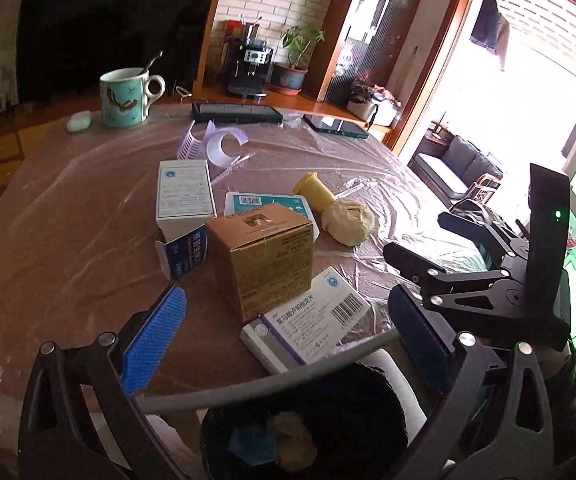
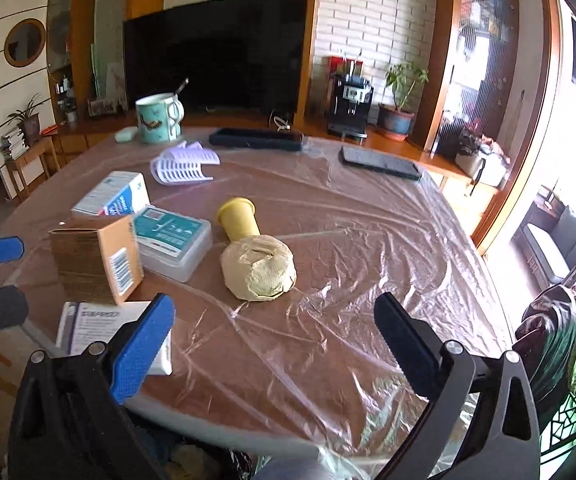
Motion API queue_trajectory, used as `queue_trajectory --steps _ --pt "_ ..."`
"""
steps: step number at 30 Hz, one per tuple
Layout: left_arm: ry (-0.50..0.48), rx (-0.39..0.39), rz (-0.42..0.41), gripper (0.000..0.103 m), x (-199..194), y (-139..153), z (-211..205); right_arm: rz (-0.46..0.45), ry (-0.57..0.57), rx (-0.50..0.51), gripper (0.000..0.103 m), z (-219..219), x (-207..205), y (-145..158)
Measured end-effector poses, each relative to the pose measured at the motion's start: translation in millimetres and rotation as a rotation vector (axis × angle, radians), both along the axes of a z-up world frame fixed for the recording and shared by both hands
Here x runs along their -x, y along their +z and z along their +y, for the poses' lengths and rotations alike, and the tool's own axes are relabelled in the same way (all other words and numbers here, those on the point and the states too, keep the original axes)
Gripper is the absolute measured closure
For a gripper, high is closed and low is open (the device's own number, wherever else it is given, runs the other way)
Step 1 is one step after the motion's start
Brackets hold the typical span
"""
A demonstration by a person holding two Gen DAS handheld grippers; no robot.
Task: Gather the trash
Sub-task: 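Move both tools back to the table toward the remaining trash, then grasp the L'Oréal box with left tool while right tool grasps wrapped ball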
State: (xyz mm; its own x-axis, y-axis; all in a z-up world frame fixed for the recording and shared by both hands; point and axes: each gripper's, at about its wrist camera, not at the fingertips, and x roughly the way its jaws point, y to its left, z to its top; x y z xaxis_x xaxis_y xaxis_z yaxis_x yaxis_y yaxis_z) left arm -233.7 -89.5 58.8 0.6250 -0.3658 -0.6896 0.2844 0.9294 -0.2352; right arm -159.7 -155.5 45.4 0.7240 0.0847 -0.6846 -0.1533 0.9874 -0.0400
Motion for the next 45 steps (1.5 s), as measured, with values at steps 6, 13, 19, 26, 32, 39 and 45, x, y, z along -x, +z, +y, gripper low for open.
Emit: queue_trajectory --steps 6,13,19,26,32,39,45 --pt "0.054 -0.046 0.015 0.002 -18.4 -8.6 -14.3 0.055 -0.006 0.005 0.006 5.3 -27.8 -15.2" --pt "0.093 -0.051 0.034 0.002 -35.1 -17.2 -14.4 0.075 0.0 -0.011 0.01 5.5 -37.6 -17.8" --pt "0.089 -0.058 0.036 0.002 -39.5 -20.7 -14.4 0.099 0.012 -0.016 0.01 9.0 -42.8 -22.8" --pt "0.081 -0.021 0.068 0.023 -44.6 -26.0 -8.2 0.148 0.005 -0.063 0.017 5.7 -53.5 -25.7" --pt "0.077 -0.036 0.062 0.031 -43.4 -28.2 -3.6 0.189 0.012 -0.087 0.026 6.3 -60.0 -30.8" --pt "0.077 -0.025 0.06 0.031 -42.5 -28.1 1.7 0.193 -0.004 -0.07 0.042 7.8 -64.1 -31.8" --pt "0.073 -0.021 0.055 0.031 -41.7 -27.2 3.1 0.175 -0.011 -0.134 0.052 -0.7 -61.5 -27.8"
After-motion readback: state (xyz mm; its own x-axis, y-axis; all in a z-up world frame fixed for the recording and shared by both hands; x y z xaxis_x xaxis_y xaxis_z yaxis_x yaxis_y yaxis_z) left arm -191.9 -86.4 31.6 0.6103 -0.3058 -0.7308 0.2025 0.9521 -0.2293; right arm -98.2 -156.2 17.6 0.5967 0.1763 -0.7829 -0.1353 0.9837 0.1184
